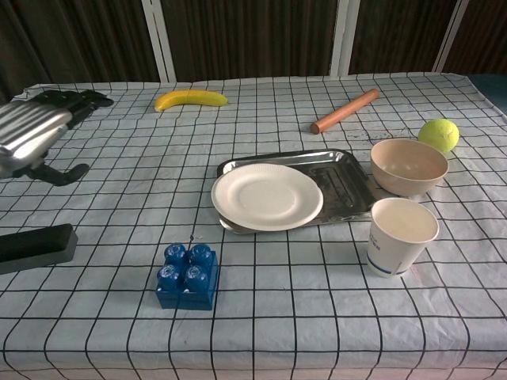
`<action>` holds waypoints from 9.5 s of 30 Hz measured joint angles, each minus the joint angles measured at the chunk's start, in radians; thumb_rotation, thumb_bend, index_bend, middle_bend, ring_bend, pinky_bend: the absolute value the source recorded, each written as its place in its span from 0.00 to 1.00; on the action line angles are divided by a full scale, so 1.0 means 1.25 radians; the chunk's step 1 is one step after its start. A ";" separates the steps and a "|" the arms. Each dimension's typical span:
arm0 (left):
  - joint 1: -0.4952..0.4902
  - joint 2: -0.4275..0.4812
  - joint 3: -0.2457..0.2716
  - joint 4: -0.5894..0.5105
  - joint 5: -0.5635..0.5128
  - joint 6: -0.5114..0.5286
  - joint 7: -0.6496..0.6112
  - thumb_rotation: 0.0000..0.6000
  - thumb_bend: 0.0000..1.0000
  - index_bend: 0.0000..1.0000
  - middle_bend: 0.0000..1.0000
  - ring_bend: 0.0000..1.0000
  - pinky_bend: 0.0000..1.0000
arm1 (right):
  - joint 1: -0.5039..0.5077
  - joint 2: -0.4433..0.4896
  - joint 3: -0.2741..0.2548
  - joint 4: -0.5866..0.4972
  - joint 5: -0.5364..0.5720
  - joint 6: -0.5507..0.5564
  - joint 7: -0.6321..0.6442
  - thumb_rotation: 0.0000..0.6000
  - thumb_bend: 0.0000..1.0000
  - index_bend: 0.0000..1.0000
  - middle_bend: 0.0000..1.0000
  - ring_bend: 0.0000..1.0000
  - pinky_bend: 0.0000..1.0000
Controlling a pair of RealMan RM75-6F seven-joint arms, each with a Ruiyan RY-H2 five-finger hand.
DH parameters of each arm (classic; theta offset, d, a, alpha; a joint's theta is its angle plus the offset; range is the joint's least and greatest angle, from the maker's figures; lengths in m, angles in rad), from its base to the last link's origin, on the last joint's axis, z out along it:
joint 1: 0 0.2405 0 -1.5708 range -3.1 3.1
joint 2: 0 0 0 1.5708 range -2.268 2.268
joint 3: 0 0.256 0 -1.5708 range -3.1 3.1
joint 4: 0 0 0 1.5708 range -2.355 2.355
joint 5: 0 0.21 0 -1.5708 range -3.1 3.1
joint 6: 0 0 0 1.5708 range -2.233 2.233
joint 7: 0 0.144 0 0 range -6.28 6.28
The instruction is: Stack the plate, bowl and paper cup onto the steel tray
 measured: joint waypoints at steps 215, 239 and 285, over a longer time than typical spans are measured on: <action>0.367 0.238 0.124 0.020 0.198 0.192 -0.523 1.00 0.35 0.00 0.02 0.00 0.00 | 0.208 -0.341 -0.133 0.112 -0.054 -0.158 -0.407 1.00 0.40 0.56 0.00 0.00 0.05; 0.370 0.236 0.124 0.034 0.204 0.199 -0.544 1.00 0.35 0.00 0.02 0.00 0.00 | 0.272 -0.334 0.039 -0.004 0.023 -0.154 -0.493 1.00 0.45 0.59 0.02 0.00 0.00; 0.370 0.239 0.122 0.051 0.201 0.198 -0.569 1.00 0.35 0.00 0.02 0.00 0.00 | 0.451 -0.644 0.145 0.332 0.245 -0.266 -0.555 1.00 0.35 0.05 0.00 0.00 0.00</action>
